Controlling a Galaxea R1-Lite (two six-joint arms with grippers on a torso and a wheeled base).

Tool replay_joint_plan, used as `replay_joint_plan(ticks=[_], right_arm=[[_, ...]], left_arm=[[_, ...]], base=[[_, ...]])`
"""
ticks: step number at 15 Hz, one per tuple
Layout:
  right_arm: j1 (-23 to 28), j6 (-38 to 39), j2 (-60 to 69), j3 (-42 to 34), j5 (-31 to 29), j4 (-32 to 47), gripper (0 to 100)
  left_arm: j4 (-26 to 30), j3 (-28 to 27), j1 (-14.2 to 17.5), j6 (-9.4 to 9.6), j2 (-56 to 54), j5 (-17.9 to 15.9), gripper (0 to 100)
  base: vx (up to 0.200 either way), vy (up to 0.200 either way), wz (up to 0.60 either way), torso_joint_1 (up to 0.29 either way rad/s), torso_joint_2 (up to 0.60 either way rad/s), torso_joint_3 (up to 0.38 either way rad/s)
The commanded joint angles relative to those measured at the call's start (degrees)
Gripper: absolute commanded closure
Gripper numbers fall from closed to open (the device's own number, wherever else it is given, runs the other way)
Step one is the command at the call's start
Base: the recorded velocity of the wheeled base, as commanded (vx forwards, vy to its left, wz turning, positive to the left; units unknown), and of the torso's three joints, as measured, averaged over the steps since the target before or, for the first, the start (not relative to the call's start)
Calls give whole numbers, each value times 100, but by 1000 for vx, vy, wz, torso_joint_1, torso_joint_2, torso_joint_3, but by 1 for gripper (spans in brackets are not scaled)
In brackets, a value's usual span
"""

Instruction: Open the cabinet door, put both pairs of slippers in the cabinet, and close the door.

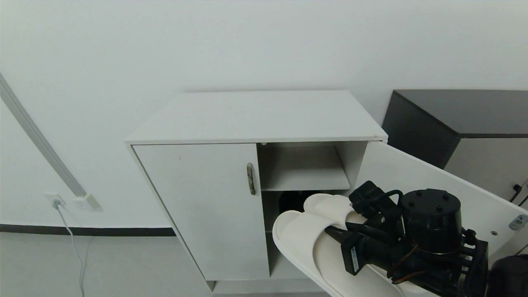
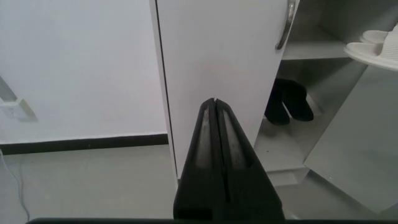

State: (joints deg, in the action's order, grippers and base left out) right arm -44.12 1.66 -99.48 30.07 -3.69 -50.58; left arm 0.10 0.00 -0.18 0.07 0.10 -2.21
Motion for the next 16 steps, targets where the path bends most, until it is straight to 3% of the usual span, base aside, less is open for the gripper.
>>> replay_joint_plan(ticks=[1,9,16], right_arm=[[0,1,-10,7,0,-5,100],[-9,-87,7,-28,9,-260,100],[-106,-87,-54,-98,0,-268,100]], left_arm=[[-1,0,1,-7,-1,1,100],[-1,0,1,37,-1,10,100],[-1,0,1,1,-1,10,100]], base=[[0,0,0,-178,500,325],[0,0,0,-152,480,325],[0,0,0,-76,451,373]])
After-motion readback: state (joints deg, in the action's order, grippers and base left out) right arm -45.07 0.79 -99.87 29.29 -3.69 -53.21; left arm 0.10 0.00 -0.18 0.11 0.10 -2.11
